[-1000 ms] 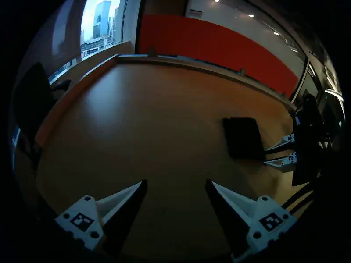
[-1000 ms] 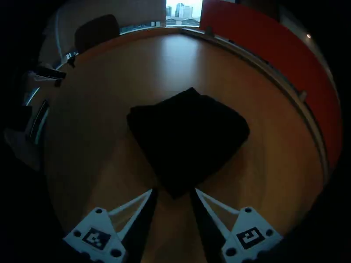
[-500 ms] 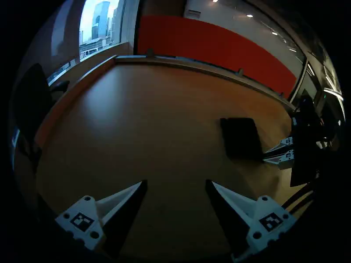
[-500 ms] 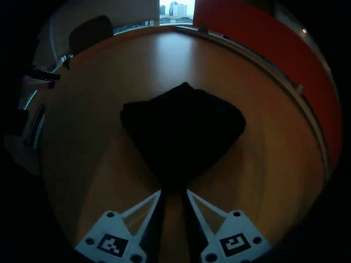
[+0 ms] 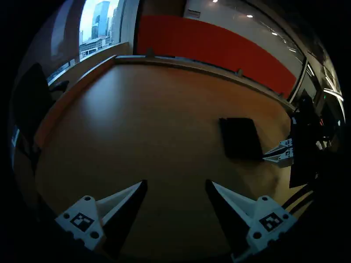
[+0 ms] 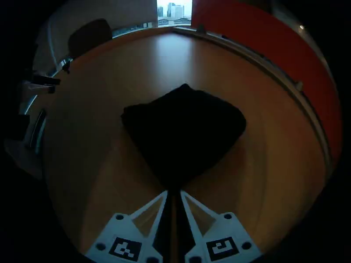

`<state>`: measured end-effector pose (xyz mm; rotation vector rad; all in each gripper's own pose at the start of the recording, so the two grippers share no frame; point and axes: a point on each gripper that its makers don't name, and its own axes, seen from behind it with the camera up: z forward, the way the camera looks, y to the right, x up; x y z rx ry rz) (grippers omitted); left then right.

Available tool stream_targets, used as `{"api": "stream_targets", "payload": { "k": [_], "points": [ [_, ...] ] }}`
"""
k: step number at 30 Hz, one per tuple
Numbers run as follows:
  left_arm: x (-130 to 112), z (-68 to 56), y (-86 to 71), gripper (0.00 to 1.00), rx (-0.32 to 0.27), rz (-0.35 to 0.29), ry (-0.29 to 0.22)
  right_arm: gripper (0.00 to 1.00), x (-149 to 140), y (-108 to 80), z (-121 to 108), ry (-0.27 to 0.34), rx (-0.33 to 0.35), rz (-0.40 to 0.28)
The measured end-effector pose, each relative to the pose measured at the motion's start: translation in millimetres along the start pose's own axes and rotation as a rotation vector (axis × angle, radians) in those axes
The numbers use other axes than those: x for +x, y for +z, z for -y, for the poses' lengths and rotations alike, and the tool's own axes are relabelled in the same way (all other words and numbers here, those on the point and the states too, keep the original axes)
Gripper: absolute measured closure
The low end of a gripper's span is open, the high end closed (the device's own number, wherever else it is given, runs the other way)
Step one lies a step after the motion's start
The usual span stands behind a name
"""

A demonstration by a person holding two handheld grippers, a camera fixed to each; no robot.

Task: Fold towel

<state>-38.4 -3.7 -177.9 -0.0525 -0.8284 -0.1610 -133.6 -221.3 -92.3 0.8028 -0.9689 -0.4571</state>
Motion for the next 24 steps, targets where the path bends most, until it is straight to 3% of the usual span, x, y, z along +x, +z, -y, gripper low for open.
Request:
{"api": "stream_targets", "payload": {
  "k": [9,24],
  "points": [
    [4.3,-1.4,2.0,0.02,-0.01,-0.005,-0.002,0.96,37.8,-19.8,-11.7,-0.022,-0.033,-0.061],
    [31.8,-2.6,1.6,0.02,-0.036,-0.045,0.018,0.96,161.7,-69.0,-33.0,-0.097,-0.082,-0.241]
  ]
}}
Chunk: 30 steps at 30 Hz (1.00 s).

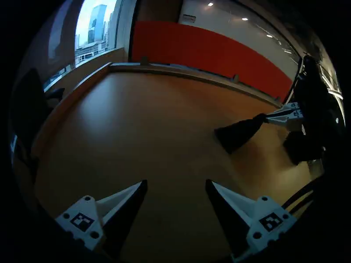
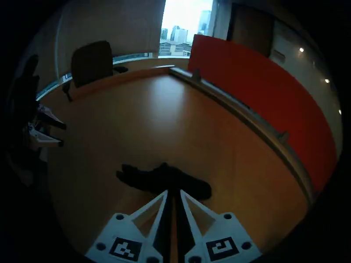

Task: Fold towel

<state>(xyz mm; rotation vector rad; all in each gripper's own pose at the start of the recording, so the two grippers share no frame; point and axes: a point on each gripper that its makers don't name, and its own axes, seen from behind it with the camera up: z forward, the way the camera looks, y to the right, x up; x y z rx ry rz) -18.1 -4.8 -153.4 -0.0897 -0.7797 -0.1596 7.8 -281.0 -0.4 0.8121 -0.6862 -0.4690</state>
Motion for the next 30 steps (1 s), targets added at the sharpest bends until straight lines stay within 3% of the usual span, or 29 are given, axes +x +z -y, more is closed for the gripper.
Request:
{"api": "stream_targets", "payload": {
  "k": [5,11,22,30],
  "points": [
    [10.5,1.5,0.1,0.02,-0.006,-0.013,0.007,0.96,39.3,-12.0,-11.1,-0.013,-0.012,-0.054],
    [20.0,1.0,1.2,0.02,-0.015,-0.024,0.015,0.96,61.3,-27.3,-26.9,-0.002,-0.022,-0.088],
    [30.1,-5.6,6.5,0.02,-0.031,-0.03,0.019,0.96,51.5,-59.7,-67.6,0.018,-0.063,-0.084],
    [33.2,-14.7,10.2,0.02,-0.035,-0.022,0.027,0.96,26.4,-94.4,-112.8,0.048,-0.096,-0.067]
  ]
}}
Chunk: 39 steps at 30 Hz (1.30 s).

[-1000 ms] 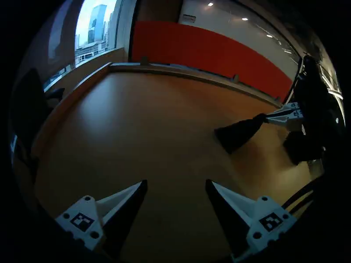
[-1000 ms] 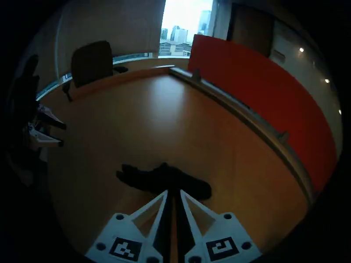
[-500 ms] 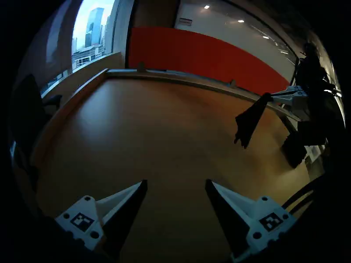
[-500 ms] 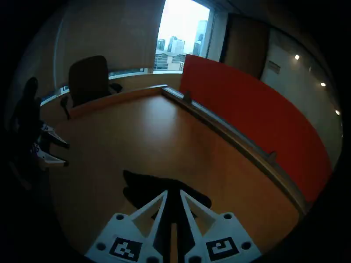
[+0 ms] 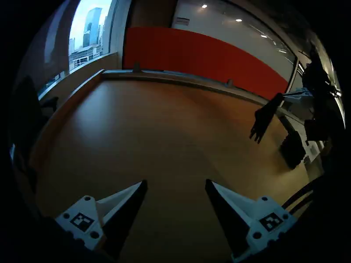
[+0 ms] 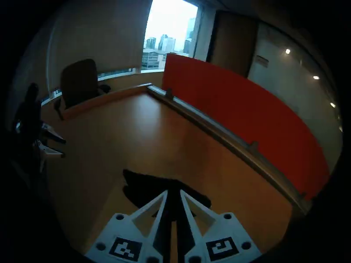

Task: Fold towel

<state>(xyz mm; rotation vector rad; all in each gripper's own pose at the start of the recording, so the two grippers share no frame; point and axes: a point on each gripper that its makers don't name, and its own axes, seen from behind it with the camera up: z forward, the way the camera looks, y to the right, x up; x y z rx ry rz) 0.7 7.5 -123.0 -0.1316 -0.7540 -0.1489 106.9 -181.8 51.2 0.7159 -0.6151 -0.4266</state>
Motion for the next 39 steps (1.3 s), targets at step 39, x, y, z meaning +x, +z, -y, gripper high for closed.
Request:
{"api": "stream_targets", "payload": {
  "k": [39],
  "points": [
    [22.9,-42.1,21.9,0.02,0.025,0.018,0.016,0.96,-117.6,-145.7,-241.2,0.09,-0.246,0.151]
  ]
}}
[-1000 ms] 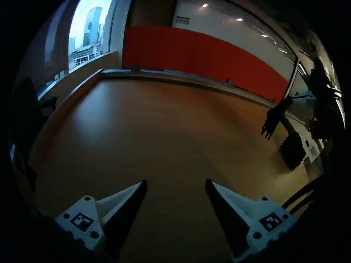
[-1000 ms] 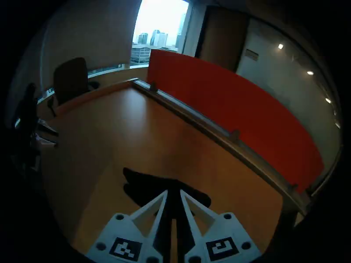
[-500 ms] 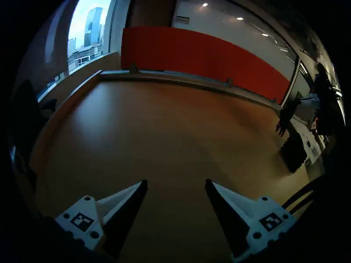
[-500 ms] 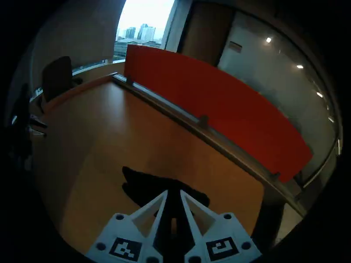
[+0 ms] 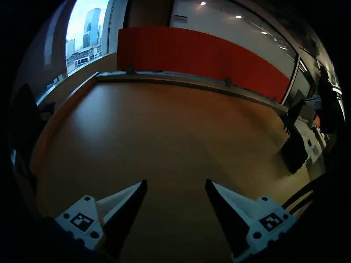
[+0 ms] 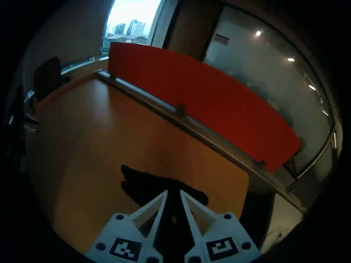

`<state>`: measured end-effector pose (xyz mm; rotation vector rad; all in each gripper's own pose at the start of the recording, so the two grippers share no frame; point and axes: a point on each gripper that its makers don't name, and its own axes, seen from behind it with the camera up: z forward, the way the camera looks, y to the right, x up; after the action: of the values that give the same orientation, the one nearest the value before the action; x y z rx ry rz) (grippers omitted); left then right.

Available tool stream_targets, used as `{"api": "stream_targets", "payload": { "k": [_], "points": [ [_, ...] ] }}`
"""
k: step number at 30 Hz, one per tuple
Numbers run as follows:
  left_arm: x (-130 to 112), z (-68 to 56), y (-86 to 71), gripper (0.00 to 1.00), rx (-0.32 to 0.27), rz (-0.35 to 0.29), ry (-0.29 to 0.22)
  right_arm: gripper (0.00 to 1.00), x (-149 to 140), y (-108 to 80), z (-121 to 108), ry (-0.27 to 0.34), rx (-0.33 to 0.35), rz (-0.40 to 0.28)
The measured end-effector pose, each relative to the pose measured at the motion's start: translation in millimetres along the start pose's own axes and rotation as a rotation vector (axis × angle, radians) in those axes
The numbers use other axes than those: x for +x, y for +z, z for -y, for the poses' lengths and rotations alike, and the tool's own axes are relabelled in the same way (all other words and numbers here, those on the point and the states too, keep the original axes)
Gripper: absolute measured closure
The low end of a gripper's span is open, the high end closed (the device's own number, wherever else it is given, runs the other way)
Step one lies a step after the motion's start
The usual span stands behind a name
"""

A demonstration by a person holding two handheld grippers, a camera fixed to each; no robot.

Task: Fold towel

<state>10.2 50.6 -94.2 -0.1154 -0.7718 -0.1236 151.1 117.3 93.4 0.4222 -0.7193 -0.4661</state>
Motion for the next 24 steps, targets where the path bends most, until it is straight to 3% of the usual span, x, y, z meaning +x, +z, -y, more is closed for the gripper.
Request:
{"api": "stream_targets", "payload": {
  "k": [13,24],
  "points": [
    [4.7,-14.1,2.7,0.02,-0.012,0.005,0.02,0.96,-38.2,-18.3,-15.6,0.047,-0.025,0.033],
    [5.4,-22.2,1.5,0.02,-0.024,0.009,0.031,0.96,-93.0,-46.3,-13.2,0.116,-0.045,0.073]
  ]
}}
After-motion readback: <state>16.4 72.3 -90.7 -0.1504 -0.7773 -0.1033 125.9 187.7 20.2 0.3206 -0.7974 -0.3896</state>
